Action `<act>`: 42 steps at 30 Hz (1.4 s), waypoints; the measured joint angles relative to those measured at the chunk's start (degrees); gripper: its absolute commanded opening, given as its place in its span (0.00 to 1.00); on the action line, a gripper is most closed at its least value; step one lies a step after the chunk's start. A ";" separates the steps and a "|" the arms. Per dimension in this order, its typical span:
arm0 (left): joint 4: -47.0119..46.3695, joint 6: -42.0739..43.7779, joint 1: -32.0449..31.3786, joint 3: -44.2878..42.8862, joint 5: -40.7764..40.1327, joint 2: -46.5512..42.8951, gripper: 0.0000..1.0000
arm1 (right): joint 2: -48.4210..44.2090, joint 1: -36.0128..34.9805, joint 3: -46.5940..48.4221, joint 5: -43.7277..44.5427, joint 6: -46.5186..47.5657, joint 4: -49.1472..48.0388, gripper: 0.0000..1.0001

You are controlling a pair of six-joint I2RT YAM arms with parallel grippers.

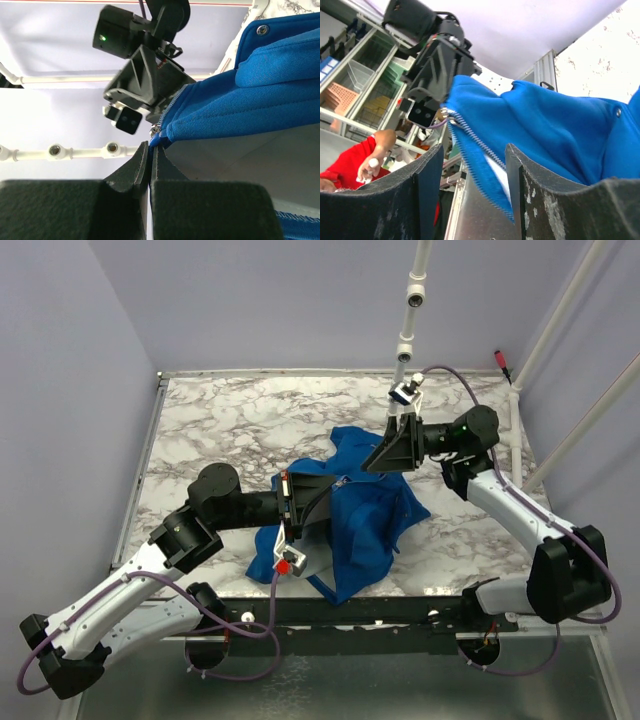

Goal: Zip up the jacket

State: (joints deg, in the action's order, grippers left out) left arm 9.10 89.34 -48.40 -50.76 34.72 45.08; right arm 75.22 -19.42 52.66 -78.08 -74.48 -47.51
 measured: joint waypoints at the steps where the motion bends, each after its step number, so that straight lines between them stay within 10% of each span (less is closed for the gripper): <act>1: 0.00 0.07 0.00 0.00 0.00 0.02 0.00 | 1.44 0.00 0.00 0.04 -0.07 0.04 0.57; 21: 0.00 0.66 0.00 0.00 0.00 0.33 0.00 | 0.59 -5.53 -4.98 0.48 -8.74 -7.37 0.59; 29: 0.11 0.74 0.02 0.00 0.00 0.33 0.00 | 15.10 -10.34 -3.80 5.22 -27.04 -31.30 0.65; 42: -0.02 0.96 0.26 -0.02 0.02 -0.11 0.00 | 15.91 -10.80 -1.07 8.98 -37.24 -36.92 0.62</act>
State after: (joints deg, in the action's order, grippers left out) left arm 9.08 90.30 -48.14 -50.78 34.74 44.97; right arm 91.13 -30.22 51.59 -69.10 -111.72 -84.42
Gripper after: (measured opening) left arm 0.014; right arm 0.629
